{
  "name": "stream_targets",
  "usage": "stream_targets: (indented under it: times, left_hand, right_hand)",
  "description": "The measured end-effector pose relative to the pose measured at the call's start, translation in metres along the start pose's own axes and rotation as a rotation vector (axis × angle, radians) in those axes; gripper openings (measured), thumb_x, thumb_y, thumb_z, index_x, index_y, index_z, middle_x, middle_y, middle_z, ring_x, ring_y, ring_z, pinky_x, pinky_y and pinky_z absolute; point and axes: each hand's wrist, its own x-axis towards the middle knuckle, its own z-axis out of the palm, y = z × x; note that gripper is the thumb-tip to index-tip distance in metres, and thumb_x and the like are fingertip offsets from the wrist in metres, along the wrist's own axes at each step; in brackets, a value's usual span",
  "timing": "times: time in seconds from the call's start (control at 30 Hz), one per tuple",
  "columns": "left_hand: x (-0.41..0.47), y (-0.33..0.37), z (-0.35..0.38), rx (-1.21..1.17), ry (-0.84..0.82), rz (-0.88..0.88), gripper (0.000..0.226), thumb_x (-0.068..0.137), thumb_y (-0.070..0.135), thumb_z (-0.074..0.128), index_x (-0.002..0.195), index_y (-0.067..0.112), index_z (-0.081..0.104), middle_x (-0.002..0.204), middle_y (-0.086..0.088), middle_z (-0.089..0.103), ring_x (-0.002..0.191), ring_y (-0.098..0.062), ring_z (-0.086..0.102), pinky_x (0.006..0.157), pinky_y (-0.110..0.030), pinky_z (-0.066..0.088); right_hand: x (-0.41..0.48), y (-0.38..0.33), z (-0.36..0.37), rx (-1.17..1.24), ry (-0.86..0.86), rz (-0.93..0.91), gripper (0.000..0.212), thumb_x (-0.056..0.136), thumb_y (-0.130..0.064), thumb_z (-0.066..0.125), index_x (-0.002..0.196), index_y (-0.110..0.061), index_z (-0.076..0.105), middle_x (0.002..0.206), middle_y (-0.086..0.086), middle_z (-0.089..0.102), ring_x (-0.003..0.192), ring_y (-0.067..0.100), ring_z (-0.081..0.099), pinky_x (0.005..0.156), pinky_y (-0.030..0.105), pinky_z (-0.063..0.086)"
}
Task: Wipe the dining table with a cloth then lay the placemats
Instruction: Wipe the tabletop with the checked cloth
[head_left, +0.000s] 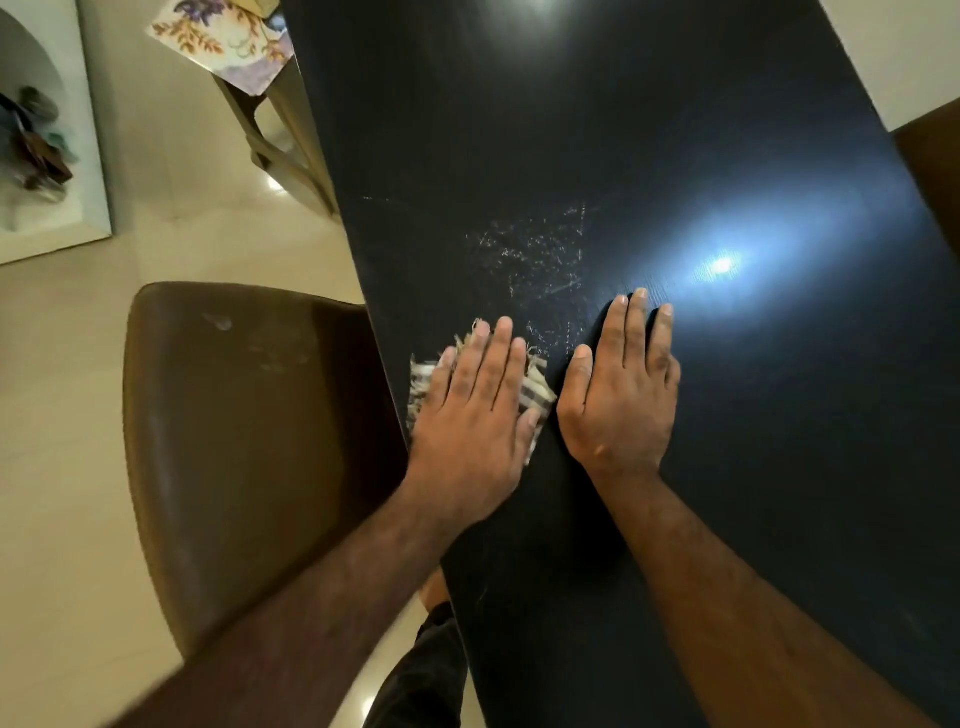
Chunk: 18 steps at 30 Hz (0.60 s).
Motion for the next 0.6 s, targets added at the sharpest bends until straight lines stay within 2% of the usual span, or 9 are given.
stream_targets:
  times: [0.07,0.17,0.27,0.33,0.43,0.6]
  left_hand:
    - [-0.006,-0.008,-0.001,0.015,-0.013,-0.047,0.076,0.116,0.053,0.009,0.178,0.009,0.002,0.186,-0.013,-0.013,0.173,-0.031,-0.010,0.139,-0.057,0.013]
    - [0.033,-0.033,-0.015,0.031,0.000,-0.205,0.078,0.114,0.055,0.002,0.176,0.009,-0.006,0.185,-0.014,-0.018,0.172,-0.031,-0.014,0.140,-0.055,0.006]
    - [0.097,-0.054,-0.035,0.020,0.052,-0.272,0.079,0.112,0.054,0.004,0.177,0.009,-0.001,0.186,-0.014,-0.011,0.173,-0.031,-0.009,0.140,-0.054,0.004]
    - [0.133,-0.053,-0.044,0.005,0.054,-0.232,0.081,0.110,0.055,0.003,0.178,0.009,0.000,0.187,-0.013,-0.009,0.173,-0.030,-0.008,0.140,-0.053,0.003]
    - [0.154,-0.025,-0.044,0.034,0.053,-0.085,0.078,0.113,0.053,0.005,0.178,0.010,0.002,0.187,-0.012,-0.008,0.173,-0.031,-0.006,0.140,-0.056,0.006]
    - [0.099,0.000,-0.025,0.063,0.026,0.122,0.073,0.118,0.051,0.014,0.178,0.012,0.006,0.187,-0.010,-0.005,0.174,-0.029,-0.004,0.140,-0.054,0.010]
  right_hand:
    - [0.000,-0.001,0.000,0.007,0.004,0.017,0.072,0.115,-0.043,0.028,0.178,-0.009,0.020,0.188,0.010,0.013,0.175,0.034,0.007,0.132,0.055,0.030]
    - [0.000,-0.001,0.000,0.030,0.006,0.029,0.072,0.114,-0.043,0.029,0.178,-0.009,0.021,0.187,0.010,0.015,0.174,0.034,0.008,0.132,0.055,0.030]
    - [0.000,0.001,0.001,0.037,0.006,0.031,0.072,0.114,-0.043,0.029,0.178,-0.009,0.021,0.188,0.010,0.013,0.175,0.033,0.006,0.132,0.055,0.030]
    - [0.002,0.001,0.003,0.041,0.006,0.033,0.073,0.114,-0.043,0.030,0.178,-0.010,0.021,0.188,0.009,0.013,0.175,0.032,0.006,0.132,0.054,0.031]
    - [0.007,0.004,0.006,0.036,0.014,0.051,0.073,0.114,-0.044,0.032,0.178,-0.011,0.019,0.188,0.008,0.011,0.175,0.033,0.005,0.131,0.054,0.031]
    - [0.025,0.009,0.006,-0.024,0.008,0.020,0.075,0.113,-0.048,0.030,0.180,-0.016,0.016,0.189,0.005,0.008,0.174,0.037,0.006,0.130,0.056,0.029]
